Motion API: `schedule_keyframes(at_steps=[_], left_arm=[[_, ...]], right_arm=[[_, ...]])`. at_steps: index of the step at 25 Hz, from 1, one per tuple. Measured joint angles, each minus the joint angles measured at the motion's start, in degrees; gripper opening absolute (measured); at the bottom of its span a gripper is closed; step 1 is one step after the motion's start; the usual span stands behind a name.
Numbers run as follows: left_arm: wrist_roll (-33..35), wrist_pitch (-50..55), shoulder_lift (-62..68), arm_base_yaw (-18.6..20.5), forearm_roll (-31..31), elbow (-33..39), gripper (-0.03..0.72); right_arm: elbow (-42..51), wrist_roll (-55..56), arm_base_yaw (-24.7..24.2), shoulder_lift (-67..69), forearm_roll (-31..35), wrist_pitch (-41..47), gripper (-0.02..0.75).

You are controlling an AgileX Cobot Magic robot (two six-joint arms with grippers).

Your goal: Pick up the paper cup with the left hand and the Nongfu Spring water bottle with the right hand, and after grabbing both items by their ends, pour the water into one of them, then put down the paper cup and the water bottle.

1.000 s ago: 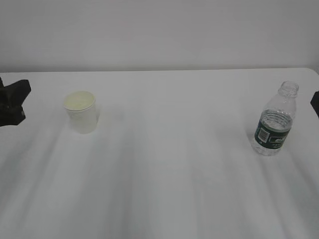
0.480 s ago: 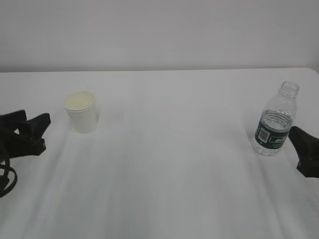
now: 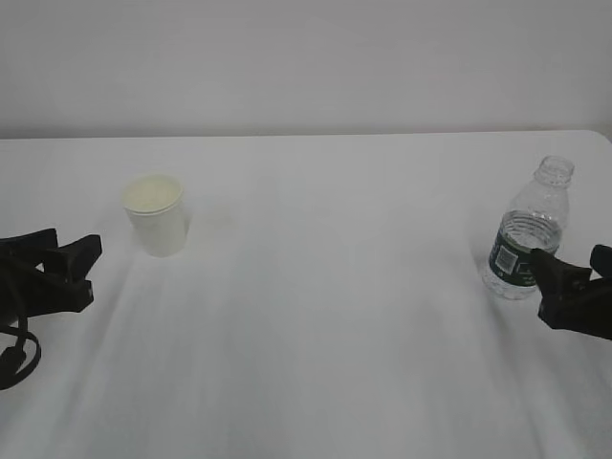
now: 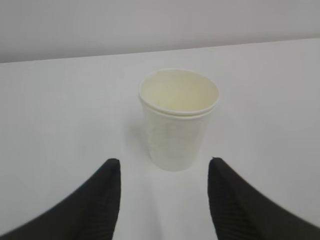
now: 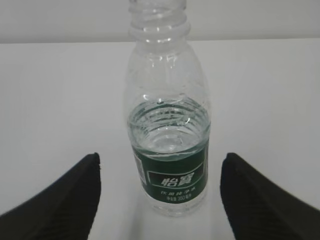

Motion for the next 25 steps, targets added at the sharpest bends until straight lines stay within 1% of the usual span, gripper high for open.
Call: schedule_keyframes(at_steps=[6, 14, 20, 25], left_arm=[[0.0, 0.0, 1.57, 0.0, 0.21, 0.0, 0.398], [0.0, -0.22, 3.27, 0.0, 1.5, 0.0, 0.397], [-0.04, -0.22, 6.8, 0.0, 2.92, -0.97, 0.397], [-0.04, -0.22, 7.16, 0.0, 3.07, -0.97, 0.396]], right_arm=[[-1.98, -0.67, 0.0, 5.42, -0.27, 0.0, 0.574], [-4.5, -3.03, 0.0, 9.18, -0.27, 0.0, 0.657], [-6.57, -3.07, 0.0, 10.89, -0.27, 0.0, 0.662], [-9.18, -3.17, 0.0, 13.1, -0.27, -0.05, 0.664]])
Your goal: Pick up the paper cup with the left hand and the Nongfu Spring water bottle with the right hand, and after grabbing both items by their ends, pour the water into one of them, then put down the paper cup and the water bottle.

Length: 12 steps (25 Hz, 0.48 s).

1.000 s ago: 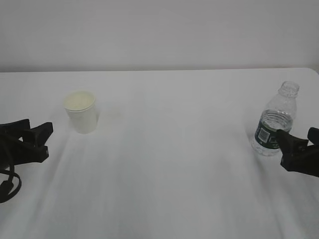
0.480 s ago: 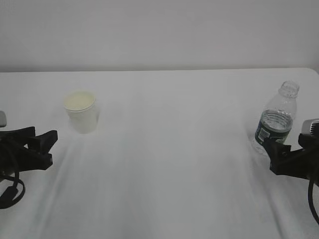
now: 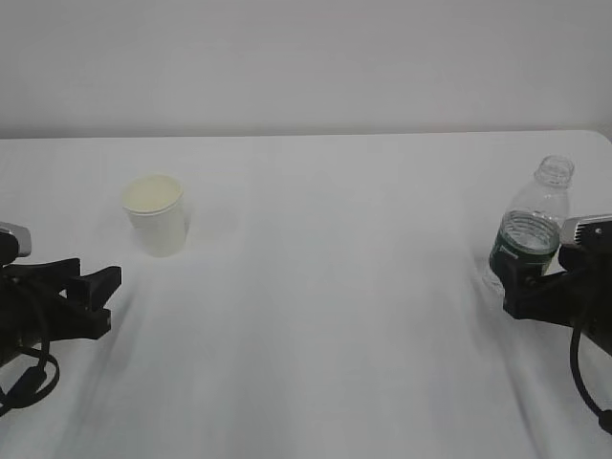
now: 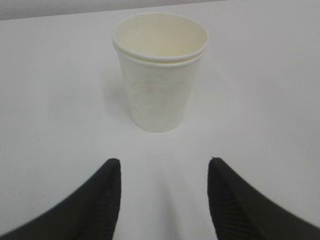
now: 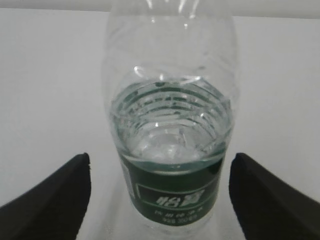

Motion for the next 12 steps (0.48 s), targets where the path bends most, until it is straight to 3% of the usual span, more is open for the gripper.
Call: schedule_keyframes(at_steps=[12], left_arm=[[0.0, 0.0, 0.0, 0.0, 0.12, 0.0, 0.396]], right_arm=[[-5.27, 0.0, 0.0, 5.77, 0.46, -0.09, 0.664]])
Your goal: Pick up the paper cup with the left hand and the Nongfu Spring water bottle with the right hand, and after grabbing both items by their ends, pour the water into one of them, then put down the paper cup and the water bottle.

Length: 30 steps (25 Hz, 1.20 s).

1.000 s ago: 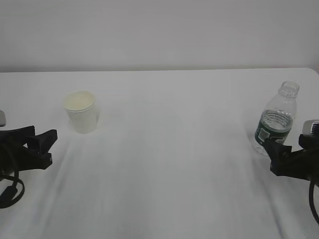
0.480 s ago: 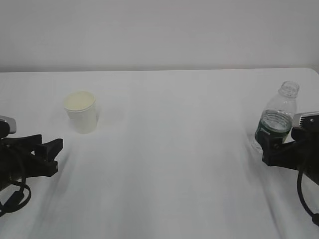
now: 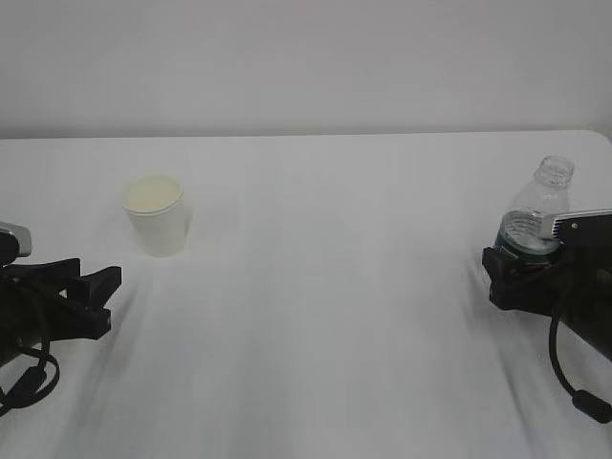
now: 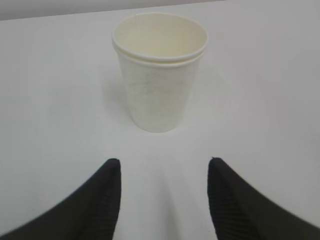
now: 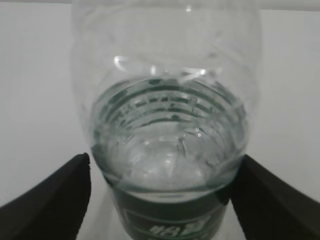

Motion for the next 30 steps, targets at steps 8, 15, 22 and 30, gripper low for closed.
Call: schedule_keyframes(at_steps=[8, 15, 22, 30], left_arm=[[0.0, 0.0, 0.0, 0.0, 0.0, 0.0, 0.396], [0.0, 0.0, 0.0, 0.0, 0.0, 0.0, 0.395], [0.0, 0.0, 0.0, 0.0, 0.0, 0.0, 0.392], [0.0, 0.0, 0.0, 0.0, 0.0, 0.0, 0.388]], right_arm=[[-3.22, 0.0, 0.0, 2.55, 1.35, 0.0, 0.663], [-4.84, 0.1, 0.0, 2.92, 2.08, 0.0, 0.654], [-5.18, 0.1, 0.0, 2.92, 2.18, 0.0, 0.624], [-5.18, 0.2, 0.0, 2.92, 2.22, 0.0, 0.494]])
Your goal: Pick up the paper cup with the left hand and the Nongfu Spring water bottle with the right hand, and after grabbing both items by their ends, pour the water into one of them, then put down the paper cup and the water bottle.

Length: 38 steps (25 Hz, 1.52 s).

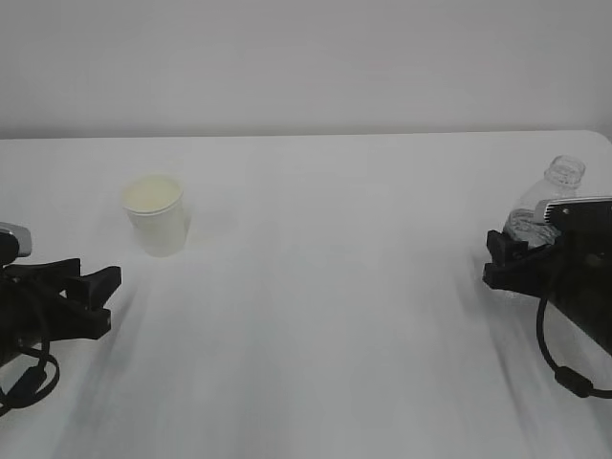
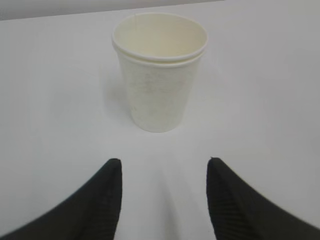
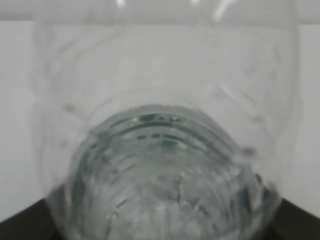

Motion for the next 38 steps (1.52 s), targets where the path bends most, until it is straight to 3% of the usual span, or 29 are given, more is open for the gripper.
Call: schedule_keyframes(at_steps=[9, 21, 38], left_arm=[[0.0, 0.0, 0.0, 0.0, 0.0, 0.0, 0.387], [0.0, 0.0, 0.0, 0.0, 0.0, 0.0, 0.387], [0.0, 0.0, 0.0, 0.0, 4.14, 0.0, 0.387]], right_arm=[[-0.01, -0.85, 0.0, 0.0, 0.0, -0.04, 0.414], [2.15, -5.18, 0.0, -2.76, -0.87, 1.11, 0.407], [13.66, -5.59, 0.0, -22.3, -2.8, 1.24, 0.406]])
